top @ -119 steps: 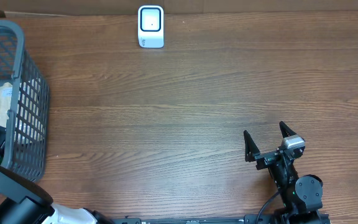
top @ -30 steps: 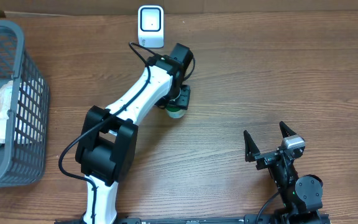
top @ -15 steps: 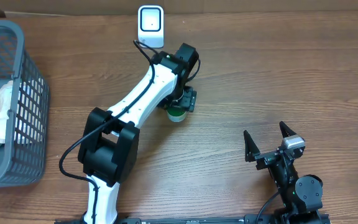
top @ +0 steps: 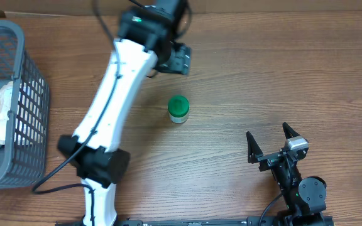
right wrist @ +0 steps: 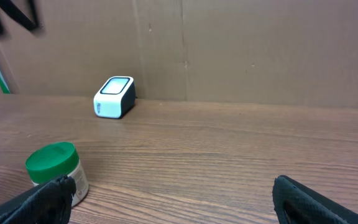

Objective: Scan the item barcode
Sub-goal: 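Carry the jar out and set it upright on the table center, then reach the left gripper into the basket and grasp the clear bag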

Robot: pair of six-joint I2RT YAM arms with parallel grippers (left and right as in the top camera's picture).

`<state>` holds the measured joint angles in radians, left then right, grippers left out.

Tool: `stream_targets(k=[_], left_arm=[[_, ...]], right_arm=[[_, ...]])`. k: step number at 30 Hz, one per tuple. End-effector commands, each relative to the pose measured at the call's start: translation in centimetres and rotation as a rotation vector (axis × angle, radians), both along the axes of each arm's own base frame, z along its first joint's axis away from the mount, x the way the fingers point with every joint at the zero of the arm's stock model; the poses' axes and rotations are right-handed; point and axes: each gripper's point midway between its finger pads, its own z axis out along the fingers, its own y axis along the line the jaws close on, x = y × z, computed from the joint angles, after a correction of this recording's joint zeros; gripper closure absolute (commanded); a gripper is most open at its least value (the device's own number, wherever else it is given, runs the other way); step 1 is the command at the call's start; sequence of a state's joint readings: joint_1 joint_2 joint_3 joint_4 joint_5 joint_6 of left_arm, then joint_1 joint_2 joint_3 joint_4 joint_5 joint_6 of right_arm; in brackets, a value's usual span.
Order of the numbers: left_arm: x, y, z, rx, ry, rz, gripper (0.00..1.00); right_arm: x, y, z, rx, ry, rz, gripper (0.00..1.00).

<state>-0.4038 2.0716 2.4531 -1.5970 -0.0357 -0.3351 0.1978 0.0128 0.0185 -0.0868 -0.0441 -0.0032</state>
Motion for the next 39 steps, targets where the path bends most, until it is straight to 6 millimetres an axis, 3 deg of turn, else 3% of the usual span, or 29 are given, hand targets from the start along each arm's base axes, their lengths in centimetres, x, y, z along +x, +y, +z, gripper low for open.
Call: stream_targets(k=[1,7,11,15,20,24,27,30,35,39], left_arm=[[-0.8,7.0,7.5,0.001,-0.186,0.177,0.18],[-4.3,20.3,12.4,0.009,-0.296,0.536,0.16],[-6.9,28.5,13.4,0.022,-0.325,0.784,0.15],[-9.3,34.8,12.0,-0.007,-0.285,0.994,0.15],[-12.5,41.3,7.4,-0.026,-0.146,1.238,0.15],[-14.0,44.2,2.9,-0.053,-0.041,1.326,0.14],[-14.7,45.5,-1.7,-0.099,0.038,1.367,0.14],[-15.0,46.3,-5.0,-0.105,0.078,1.379,0.12],[-13.3,46.6,-10.8,-0.116,0.073,1.209,0.05],[-12.9,47.0,-14.0,-0.113,0.083,1.194,0.04]], right_arm=[[0.0,-0.1,-0.1,0.003,-0.005,-0.005,0.00],[0.0,-0.1,-0.1,0.002,-0.005,-0.005,0.00],[0.0,-0.1,-0.1,0.002,-0.005,-0.005,0.00],[0.0,-0.1,-0.1,0.003,-0.005,-0.005,0.00],[0.0,-0.1,-0.1,0.003,-0.005,-0.005,0.00],[0.0,-0.1,-0.1,0.002,-0.005,-0.005,0.00],[0.0,-0.1,-0.1,0.003,-0.005,-0.005,0.00],[0.0,-0.1,-0.1,0.002,-0.005,-0.005,0.00],[0.0,-0.1,-0.1,0.002,-0.005,-0.005,0.00],[0.0,-0.1,-0.1,0.002,-0.005,-0.005,0.00]])
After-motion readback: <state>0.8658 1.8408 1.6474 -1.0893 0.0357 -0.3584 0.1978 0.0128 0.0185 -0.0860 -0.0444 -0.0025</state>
